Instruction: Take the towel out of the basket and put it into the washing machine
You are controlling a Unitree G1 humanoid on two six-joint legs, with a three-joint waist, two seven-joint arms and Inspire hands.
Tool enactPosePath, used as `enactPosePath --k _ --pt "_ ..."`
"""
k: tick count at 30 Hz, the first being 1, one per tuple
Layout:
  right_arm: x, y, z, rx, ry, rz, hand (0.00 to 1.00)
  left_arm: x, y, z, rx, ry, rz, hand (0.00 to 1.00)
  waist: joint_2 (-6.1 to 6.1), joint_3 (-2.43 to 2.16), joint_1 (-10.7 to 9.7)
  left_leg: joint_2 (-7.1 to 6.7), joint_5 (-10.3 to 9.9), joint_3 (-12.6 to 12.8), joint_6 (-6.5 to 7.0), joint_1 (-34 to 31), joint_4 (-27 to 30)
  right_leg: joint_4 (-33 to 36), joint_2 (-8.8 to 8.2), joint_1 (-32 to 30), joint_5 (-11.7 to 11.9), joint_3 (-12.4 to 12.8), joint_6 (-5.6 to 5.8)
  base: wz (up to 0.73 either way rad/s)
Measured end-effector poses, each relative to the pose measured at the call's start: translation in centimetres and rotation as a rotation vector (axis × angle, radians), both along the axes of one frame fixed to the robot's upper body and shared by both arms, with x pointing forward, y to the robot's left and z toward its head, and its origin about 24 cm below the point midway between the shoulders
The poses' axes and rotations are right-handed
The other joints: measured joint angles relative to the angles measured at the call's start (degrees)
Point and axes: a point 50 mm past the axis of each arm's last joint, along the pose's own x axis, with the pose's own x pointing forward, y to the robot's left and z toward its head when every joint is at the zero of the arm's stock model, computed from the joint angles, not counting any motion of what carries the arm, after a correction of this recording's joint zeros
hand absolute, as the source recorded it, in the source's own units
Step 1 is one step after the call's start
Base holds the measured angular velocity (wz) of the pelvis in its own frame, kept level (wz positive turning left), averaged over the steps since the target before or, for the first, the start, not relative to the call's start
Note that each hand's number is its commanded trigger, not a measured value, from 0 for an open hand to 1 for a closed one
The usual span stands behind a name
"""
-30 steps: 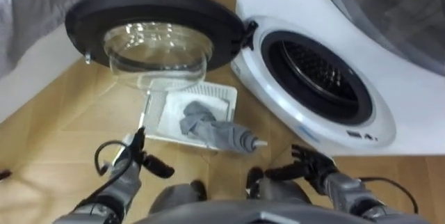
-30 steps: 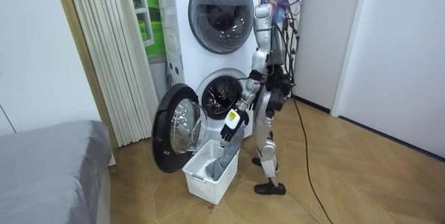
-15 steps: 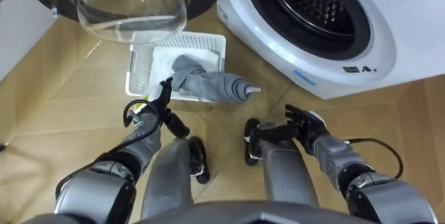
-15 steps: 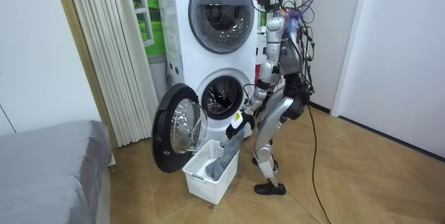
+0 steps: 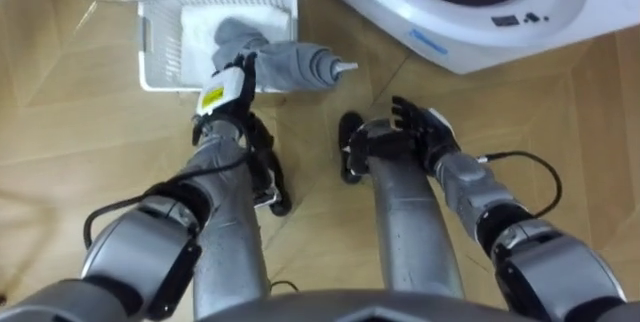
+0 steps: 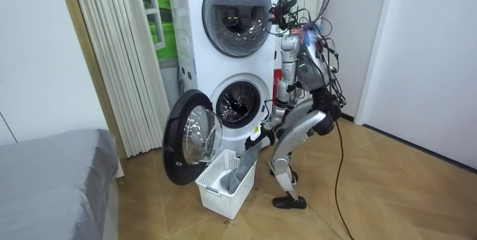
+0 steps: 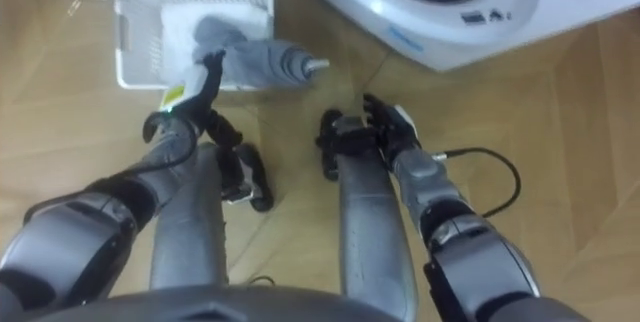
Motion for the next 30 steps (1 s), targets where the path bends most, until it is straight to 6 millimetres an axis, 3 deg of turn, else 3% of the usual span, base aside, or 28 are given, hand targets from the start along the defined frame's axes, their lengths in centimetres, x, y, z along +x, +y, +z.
enactPosePath --k 2,6,11,14,27,29,30 --pt "0.5 0.5 0.5 0.014 -0.025 0.024 0.0 0.3 0.0 0.3 0.005 -0.017 0.001 0.0 0.0 -0.02 -0.52 0.92 -0.38 -0.86 -0.53 -2.78 1.92 0.93 0.82 -2.26 -0.08 -0.5 -0.31 -0.06" --pt "0.8 0.9 1.1 0.04 -0.066 0.032 0.0 0.9 -0.1 0.8 0.014 -0.039 -0.011 0.0 -0.06 -0.06 -1.71 1.02 -1.15 -1.74 -1.03 -5.64 4.37 3.57 0.79 -4.99 -1.05 -0.93 -0.49 0.03" --pt "1.4 2.0 2.1 0.048 -0.128 0.091 0.0 2.0 0.5 2.1 0.059 -0.12 -0.005 0.0 -0.07 -0.06 -3.86 2.02 -2.52 -1.69 -1.29 -8.88 7.16 6.19 1.09 -8.52 -1.61 -1.11 -1.57 -0.09" --pt "1.6 2.0 2.3 0.045 -0.144 0.104 0.0 2.3 0.3 2.4 0.097 -0.15 -0.031 0.0 -0.06 -0.05 -3.93 2.9 -3.14 -1.74 -1.49 -9.82 7.87 6.26 1.94 -9.45 -1.62 -1.12 -1.7 -0.13" --pt "2.8 2.4 3.5 0.102 -0.169 0.134 0.0 4.0 -0.2 4.5 0.212 -0.3 -0.106 0.0 -0.06 0.06 -3.82 3.19 -4.1 -2.03 -1.89 -13.58 8.81 7.48 1.9 -13.37 -2.31 -1.52 -2.56 -0.01" --pt "3.0 2.5 3.7 0.107 -0.175 0.147 0.0 4.3 0.3 5.0 0.229 -0.325 -0.099 0.0 -0.28 0.27 -3.9 3.59 -4.4 -2.01 -1.99 -14.17 8.97 7.49 2.14 -13.88 -2.4 -1.64 -2.65 -0.06" --pt "3.1 2.6 3.8 0.108 -0.178 0.153 0.0 4.5 0.4 5.2 0.233 -0.332 -0.096 0.62 -0.42 0.46 -3.9 3.75 -4.55 -2.02 -2.07 -14.26 9.15 7.54 2.26 -13.98 -2.43 -1.67 -2.7 -0.1"
